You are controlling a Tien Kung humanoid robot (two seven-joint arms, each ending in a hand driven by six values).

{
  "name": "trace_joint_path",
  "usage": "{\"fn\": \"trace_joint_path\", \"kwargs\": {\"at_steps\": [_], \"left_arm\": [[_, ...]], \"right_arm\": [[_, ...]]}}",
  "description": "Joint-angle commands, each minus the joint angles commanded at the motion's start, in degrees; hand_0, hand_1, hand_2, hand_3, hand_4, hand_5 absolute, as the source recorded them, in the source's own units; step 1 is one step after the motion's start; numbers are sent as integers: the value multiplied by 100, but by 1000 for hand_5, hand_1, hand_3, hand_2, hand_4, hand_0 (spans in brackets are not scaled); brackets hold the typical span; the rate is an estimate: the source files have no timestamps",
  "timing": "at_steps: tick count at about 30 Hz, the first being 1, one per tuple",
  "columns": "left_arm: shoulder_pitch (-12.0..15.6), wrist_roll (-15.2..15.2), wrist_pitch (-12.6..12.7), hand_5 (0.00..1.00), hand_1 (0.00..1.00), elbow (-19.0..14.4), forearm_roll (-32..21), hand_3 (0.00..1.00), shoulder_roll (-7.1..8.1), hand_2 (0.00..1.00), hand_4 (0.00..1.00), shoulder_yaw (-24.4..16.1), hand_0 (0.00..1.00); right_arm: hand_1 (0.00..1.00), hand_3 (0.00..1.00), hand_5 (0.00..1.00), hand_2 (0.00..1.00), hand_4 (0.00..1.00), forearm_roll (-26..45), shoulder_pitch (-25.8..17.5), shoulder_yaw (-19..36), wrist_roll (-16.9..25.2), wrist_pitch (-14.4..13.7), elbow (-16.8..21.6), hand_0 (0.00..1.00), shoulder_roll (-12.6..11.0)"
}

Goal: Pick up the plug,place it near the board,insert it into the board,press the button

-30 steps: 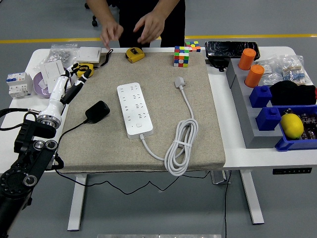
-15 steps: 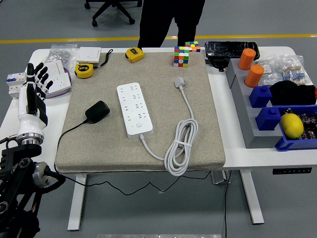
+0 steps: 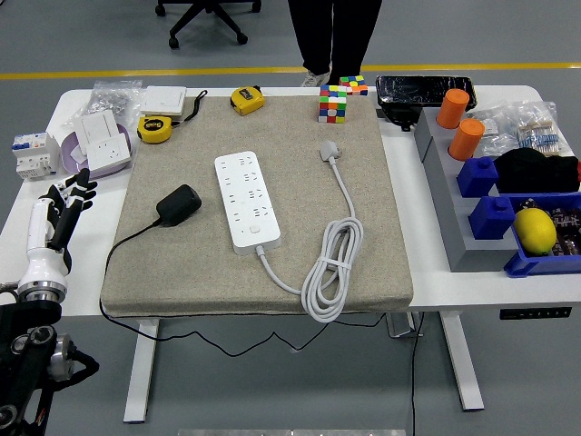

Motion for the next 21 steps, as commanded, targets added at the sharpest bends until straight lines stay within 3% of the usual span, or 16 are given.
{"fn": "trace_joint_path", "kwargs": {"at_steps": [4, 21], "left_arm": [[-9, 198, -161, 612, 671, -4, 645, 688, 1, 646, 939, -73, 680], [-67, 335, -313, 607, 670, -95, 932, 681, 1, 645, 936, -86, 674]], "right_arm": [[583, 537, 602, 612, 871, 5, 40, -2, -3, 0, 0, 623, 1], [583, 537, 602, 613, 870, 152, 158, -137, 2, 2, 0, 624, -133]]}}
